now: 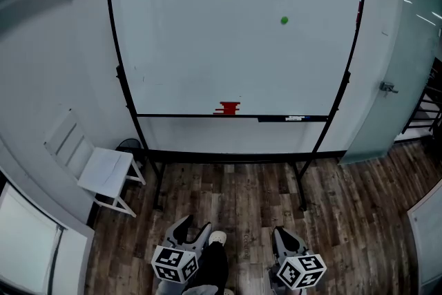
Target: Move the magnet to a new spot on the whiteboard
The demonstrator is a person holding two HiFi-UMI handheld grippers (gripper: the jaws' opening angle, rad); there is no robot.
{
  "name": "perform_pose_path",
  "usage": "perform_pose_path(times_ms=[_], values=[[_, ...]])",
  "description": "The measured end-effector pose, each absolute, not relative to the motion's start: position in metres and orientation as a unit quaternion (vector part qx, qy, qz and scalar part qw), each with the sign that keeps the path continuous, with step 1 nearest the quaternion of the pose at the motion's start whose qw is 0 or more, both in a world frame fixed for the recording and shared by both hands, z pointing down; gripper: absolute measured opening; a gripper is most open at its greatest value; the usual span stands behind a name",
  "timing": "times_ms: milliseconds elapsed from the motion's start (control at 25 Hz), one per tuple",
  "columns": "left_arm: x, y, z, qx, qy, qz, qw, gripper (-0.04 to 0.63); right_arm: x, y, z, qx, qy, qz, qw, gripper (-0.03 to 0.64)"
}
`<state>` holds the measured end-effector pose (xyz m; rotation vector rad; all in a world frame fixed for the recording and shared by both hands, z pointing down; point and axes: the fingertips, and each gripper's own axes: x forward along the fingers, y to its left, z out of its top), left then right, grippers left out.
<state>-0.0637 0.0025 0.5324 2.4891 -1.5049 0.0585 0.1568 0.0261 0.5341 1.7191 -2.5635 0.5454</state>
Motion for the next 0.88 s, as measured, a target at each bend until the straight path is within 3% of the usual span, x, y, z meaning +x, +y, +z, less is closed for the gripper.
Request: perform_pose_path(times_ms=[880], values=[[-0.087,-0.242,0.499,0.858,-0.505,0.015,0.091,0.224,0.133,-0.205,0.492,0.561,-0.816,0.143,0.001,0.028]])
